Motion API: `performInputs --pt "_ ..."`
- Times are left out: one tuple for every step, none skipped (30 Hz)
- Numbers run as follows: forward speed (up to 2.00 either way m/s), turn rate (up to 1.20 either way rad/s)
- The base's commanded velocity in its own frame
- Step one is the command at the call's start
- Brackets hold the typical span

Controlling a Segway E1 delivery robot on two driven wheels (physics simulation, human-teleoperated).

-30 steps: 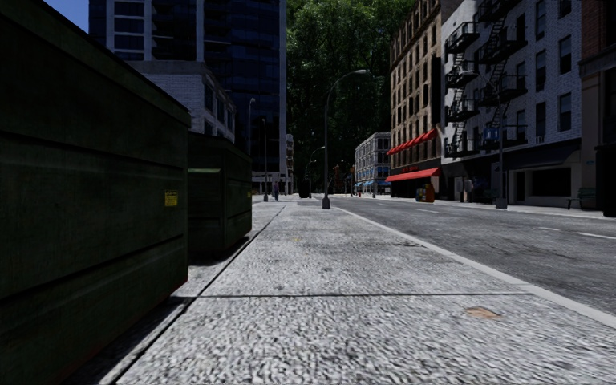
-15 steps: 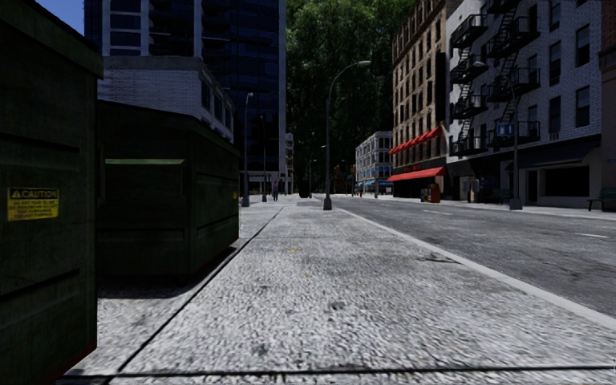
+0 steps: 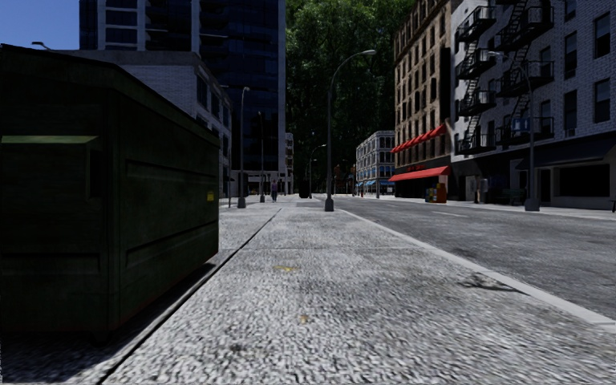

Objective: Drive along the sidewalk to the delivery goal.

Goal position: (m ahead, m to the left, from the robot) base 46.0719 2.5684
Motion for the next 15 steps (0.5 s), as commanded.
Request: performInputs --pt "2.00 0.00" --pt "2.00 0.00" --pt "2.00 0.00" --pt "2.00 0.00" --pt "2.00 0.00" --pt "2.00 0.00" --pt "2.00 0.00" --pt "2.00 0.00" --pt "2.00 0.00" --pt "2.00 0.00" --pt "2.00 0.00" --pt "2.00 0.00" --pt "2.00 0.00" --pt "2.00 0.00" --pt "2.00 0.00"
